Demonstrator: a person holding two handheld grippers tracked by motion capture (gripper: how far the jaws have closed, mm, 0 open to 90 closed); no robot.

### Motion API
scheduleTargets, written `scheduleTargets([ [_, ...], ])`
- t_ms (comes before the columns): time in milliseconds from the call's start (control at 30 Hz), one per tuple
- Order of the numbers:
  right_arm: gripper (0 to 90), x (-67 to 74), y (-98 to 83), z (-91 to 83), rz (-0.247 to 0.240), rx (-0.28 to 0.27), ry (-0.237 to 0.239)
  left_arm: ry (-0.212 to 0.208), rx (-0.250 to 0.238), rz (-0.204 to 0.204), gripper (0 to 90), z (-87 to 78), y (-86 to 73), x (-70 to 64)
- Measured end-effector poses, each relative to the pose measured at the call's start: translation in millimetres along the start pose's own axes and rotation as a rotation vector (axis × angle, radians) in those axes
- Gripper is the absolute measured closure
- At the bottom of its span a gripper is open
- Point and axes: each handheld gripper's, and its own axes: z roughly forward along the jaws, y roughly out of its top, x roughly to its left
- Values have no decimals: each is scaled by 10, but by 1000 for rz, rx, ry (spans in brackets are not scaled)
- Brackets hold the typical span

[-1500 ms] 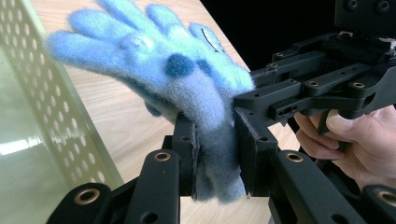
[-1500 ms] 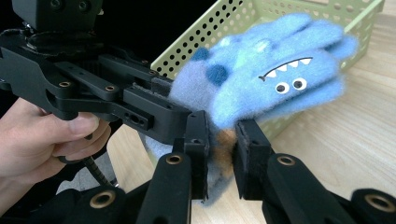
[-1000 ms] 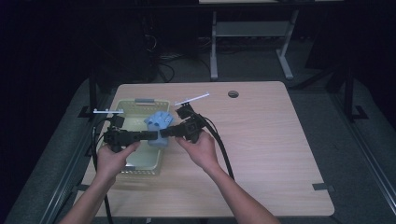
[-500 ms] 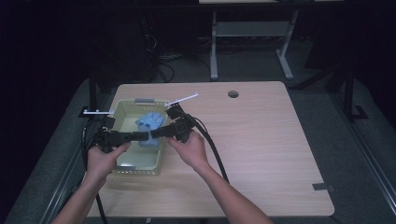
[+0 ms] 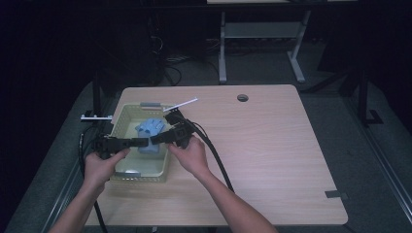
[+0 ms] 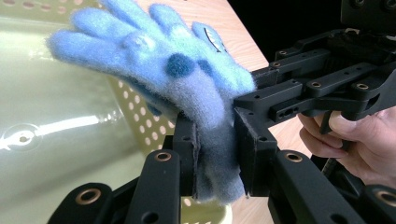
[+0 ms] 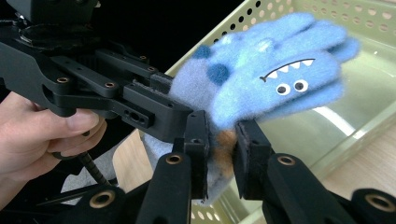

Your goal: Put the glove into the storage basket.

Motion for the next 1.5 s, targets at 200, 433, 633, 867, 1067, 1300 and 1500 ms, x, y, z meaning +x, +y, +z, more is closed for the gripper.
scheduleTargets([
  [200,770,-20,5,88,7,2,3,13,11,-20,714,-15,-5,62],
  [433,769,-46,9,208,20,11,10,32,23,-31,717,-33,-10,153],
  [633,767,-73,8,288,24,21,12,43,39,-49,717,-41,-22,218],
  [867,766,-105,-7,417,37,34,15,76,63,-61,717,-41,-35,297],
  [1067,761,-137,-13,513,42,54,9,95,87,-70,718,-22,-40,353],
  [1300,747,-192,-34,613,62,87,-1,123,120,-86,717,31,-64,429],
  [1500,728,-204,-52,670,53,111,-18,133,139,-92,718,55,-89,480],
])
